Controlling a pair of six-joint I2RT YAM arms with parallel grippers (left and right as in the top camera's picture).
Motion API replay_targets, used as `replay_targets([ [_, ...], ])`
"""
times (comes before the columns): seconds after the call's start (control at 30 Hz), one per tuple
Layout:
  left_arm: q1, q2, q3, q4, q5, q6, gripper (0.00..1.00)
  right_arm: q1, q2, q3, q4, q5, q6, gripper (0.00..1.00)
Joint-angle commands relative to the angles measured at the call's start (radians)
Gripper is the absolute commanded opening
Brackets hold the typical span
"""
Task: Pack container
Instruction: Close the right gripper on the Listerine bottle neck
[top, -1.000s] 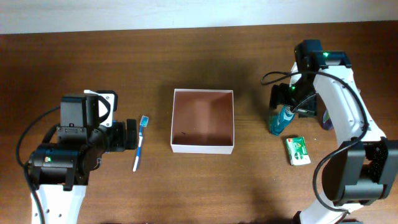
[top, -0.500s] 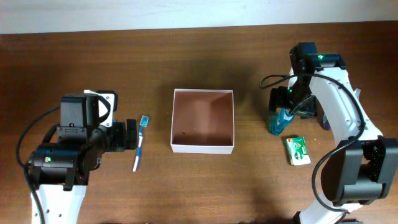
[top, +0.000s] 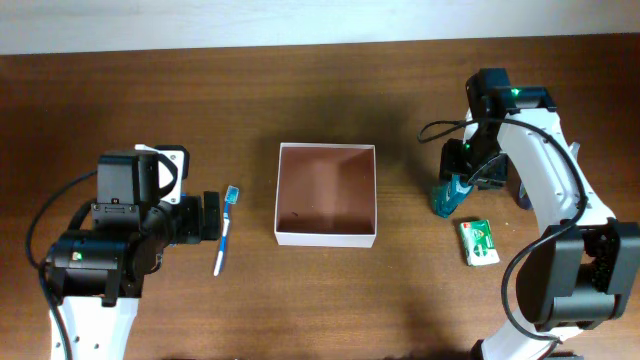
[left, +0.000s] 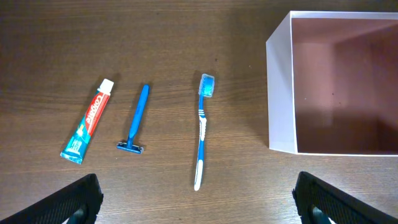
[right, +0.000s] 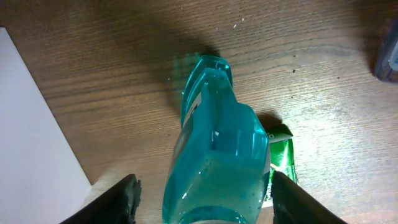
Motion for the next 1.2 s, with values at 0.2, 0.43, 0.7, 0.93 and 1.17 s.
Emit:
replay_targets([
  [0.2,0.000,-0.002,0.020,-0.001,0.008,-0.009,0.99,0.003,-0.007,-0.008,0.000,0.012,0.005,0.50],
  [0.43,0.000,-0.002,0.020,-0.001,0.008,-0.009,0.99,0.003,-0.007,-0.076,0.037,0.012,0.005,0.44],
  [0.7,0.000,-0.002,0.020,-0.001,0.008,-0.009,0.99,0.003,-0.007,-0.099,0.062,0.012,0.005,0.34],
  [0.93,0.001,-0.002,0.020,0.000,0.008,-0.009,0.99,0.003,-0.008,-0.096,0.072,0.013,0.004,0.28],
  [1.17,0.000,-0.002,0.020,-0.001,0.008,-0.009,0.99,0.003,-0.008,-0.092,0.072,0.013,0.001,0.21],
])
